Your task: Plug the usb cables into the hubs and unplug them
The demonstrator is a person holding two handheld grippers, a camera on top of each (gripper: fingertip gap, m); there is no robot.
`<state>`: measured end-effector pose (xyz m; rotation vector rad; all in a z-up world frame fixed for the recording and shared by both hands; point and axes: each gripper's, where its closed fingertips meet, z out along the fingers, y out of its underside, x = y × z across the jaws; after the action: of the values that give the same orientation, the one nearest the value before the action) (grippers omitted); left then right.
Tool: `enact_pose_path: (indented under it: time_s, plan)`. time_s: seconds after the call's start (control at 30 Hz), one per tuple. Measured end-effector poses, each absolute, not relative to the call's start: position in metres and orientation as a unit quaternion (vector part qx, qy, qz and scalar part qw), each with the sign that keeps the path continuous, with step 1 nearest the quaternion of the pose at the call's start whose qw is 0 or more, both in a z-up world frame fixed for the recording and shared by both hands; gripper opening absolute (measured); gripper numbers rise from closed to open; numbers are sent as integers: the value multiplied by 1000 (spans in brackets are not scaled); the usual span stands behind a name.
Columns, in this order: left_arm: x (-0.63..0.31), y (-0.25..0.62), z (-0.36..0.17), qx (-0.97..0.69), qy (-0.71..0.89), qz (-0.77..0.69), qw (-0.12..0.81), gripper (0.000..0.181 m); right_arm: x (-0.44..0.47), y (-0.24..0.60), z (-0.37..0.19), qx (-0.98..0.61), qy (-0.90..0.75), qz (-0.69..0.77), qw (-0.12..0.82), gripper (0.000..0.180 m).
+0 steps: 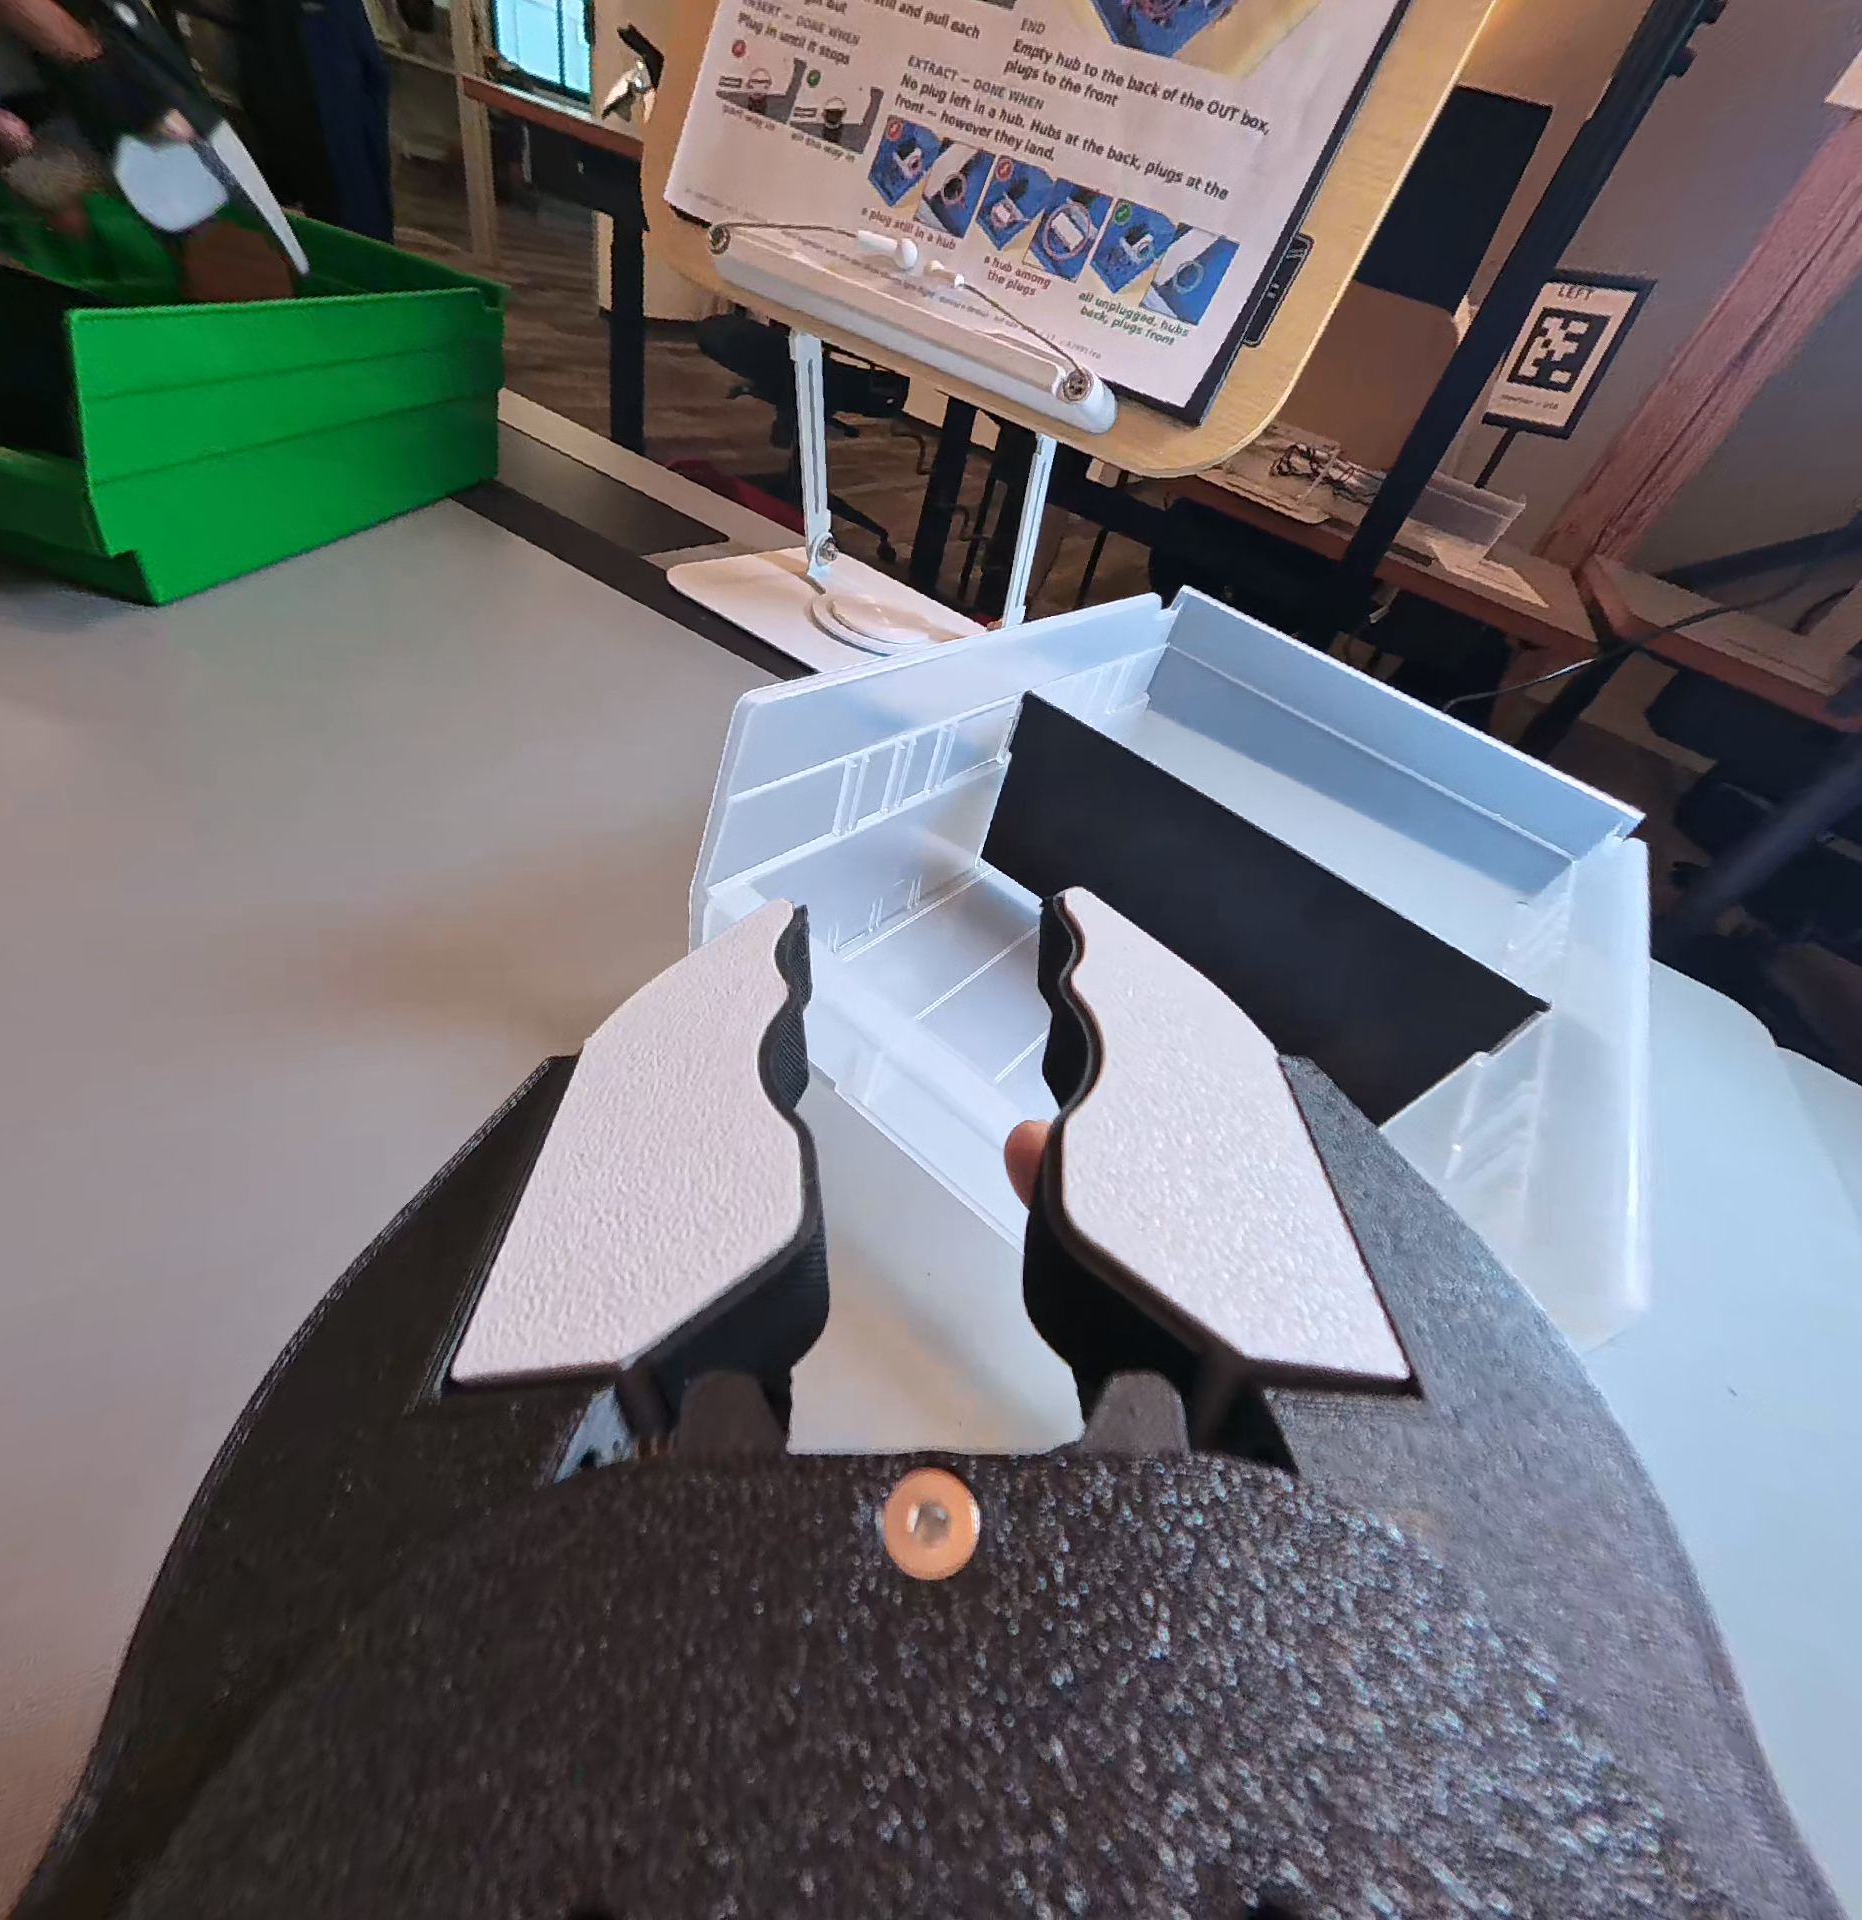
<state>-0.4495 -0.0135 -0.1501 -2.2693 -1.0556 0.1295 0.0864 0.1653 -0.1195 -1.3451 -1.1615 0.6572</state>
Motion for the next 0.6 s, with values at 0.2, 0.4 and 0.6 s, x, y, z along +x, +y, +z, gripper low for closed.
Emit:
enact_pose_path:
  time_s: [0.2, 0.4, 0.6]
  plan:
    - [-443, -8, -183, -861, -418, 39, 286, 90, 85, 163, -117, -577, -495, 293, 581, 41]
    - [-443, -1, -179, -884, -368, 59, 283, 77, 80, 157, -122, -569, -515, 284, 576, 40]
    - [-430, 18, -125, -878, -297, 44, 373, 33, 82, 159, -122, -567, -515, 278, 579, 39]
